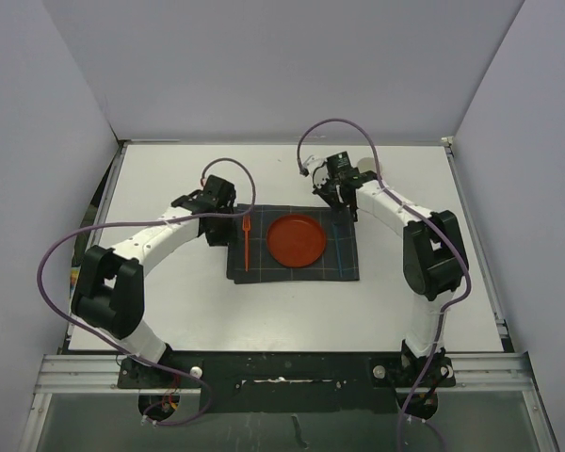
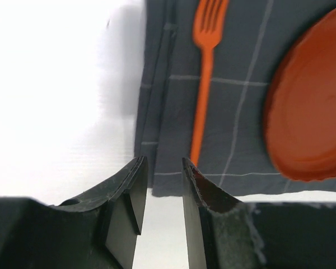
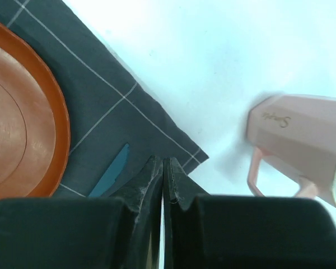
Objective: Set the dinner table for one person
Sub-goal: Adjust the fork on the napkin.
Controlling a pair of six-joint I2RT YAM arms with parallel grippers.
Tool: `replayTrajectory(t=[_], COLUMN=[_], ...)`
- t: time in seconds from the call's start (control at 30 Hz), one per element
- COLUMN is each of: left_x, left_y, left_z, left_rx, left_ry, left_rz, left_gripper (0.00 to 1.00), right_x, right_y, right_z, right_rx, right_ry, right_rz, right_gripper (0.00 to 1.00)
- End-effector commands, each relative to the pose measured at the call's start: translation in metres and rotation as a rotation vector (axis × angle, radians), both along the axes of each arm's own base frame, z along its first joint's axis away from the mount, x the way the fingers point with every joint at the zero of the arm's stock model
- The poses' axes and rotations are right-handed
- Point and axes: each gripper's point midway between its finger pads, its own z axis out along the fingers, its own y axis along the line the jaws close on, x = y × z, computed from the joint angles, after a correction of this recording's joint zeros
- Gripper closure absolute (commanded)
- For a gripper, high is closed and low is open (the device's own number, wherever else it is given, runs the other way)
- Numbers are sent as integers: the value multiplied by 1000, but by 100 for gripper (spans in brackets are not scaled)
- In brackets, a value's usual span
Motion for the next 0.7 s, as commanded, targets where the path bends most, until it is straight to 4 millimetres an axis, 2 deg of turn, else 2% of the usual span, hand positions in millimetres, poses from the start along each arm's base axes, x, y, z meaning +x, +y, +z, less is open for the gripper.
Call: replayTrajectory(t=[0.0, 0.1, 0.23, 0.4, 0.57, 0.67], left_x=[47, 59, 75, 98, 117, 116], left_y=[-17, -32, -46, -60, -62, -57], left_z=[51, 40, 22, 10, 7, 4], left_rx=[-56, -102, -133, -159, -145, -125], left_ry=[-206, -206, -206, -226, -247, -224], left_rz=[-36, -61, -79, -105, -116, -104], left_gripper=[71, 71, 72, 73, 75, 75], right_x=[8, -1, -6, -8, -9, -10], right_y=[-2, -4, -6, -7, -7, -8], right_z=[31, 15, 5, -4, -9, -12], right_rx=[20, 26, 32, 57, 66, 70], right_ry=[-83, -51, -31, -2, 12, 18], right_rz=[-1, -7, -19, -30, -30, -35], right_gripper=[100, 100, 100, 100, 100, 100])
